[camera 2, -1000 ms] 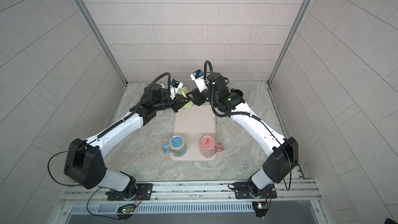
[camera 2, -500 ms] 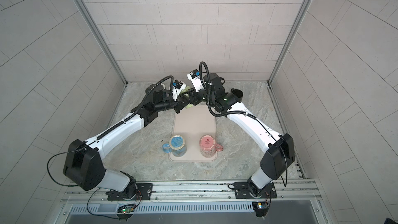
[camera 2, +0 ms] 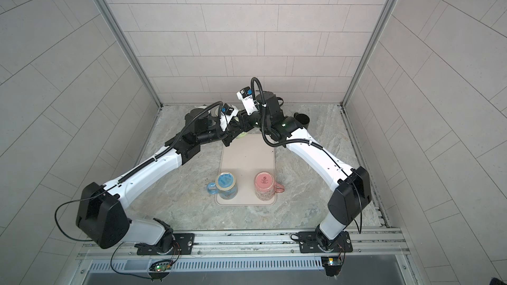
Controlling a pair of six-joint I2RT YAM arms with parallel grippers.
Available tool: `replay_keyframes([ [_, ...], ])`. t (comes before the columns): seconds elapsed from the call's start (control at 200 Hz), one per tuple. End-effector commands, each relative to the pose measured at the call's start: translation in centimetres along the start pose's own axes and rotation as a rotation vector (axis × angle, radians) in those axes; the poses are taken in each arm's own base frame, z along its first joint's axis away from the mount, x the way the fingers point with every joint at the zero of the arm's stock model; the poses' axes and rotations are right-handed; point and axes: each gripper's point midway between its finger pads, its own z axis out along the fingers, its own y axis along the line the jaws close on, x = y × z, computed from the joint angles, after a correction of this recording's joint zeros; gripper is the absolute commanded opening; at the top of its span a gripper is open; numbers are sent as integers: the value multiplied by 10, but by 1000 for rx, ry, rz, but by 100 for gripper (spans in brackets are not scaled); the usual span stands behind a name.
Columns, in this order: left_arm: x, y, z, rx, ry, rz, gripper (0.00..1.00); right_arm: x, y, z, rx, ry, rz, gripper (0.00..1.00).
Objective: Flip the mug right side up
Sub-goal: 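Grasp the lime green mug's handle with the right gripper while the left gripper holds it, then open and withdraw the left gripper while the right gripper holds the lime green mug upright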
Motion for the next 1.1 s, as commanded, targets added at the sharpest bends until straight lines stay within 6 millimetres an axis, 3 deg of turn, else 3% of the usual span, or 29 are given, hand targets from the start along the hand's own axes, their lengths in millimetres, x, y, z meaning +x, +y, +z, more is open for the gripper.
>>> replay_keyframes([
  [0.0,-57,-18,-23,1,-177,177,0,14,-7,8,44,55,4,43],
  [0.585,-79,-13,-43,-98,-266,227,0,39,-22,23,104,162,34,38],
  [0.891,-88,-15,-54,-122,-291,251,0,54,-34,28,156,227,44,13],
  [0.976,-90,-16,-56,-125,-296,257,0,57,-38,29,172,239,48,0],
  [1.096,-90,-15,-59,-141,-293,266,0,61,-41,30,189,255,48,0],
])
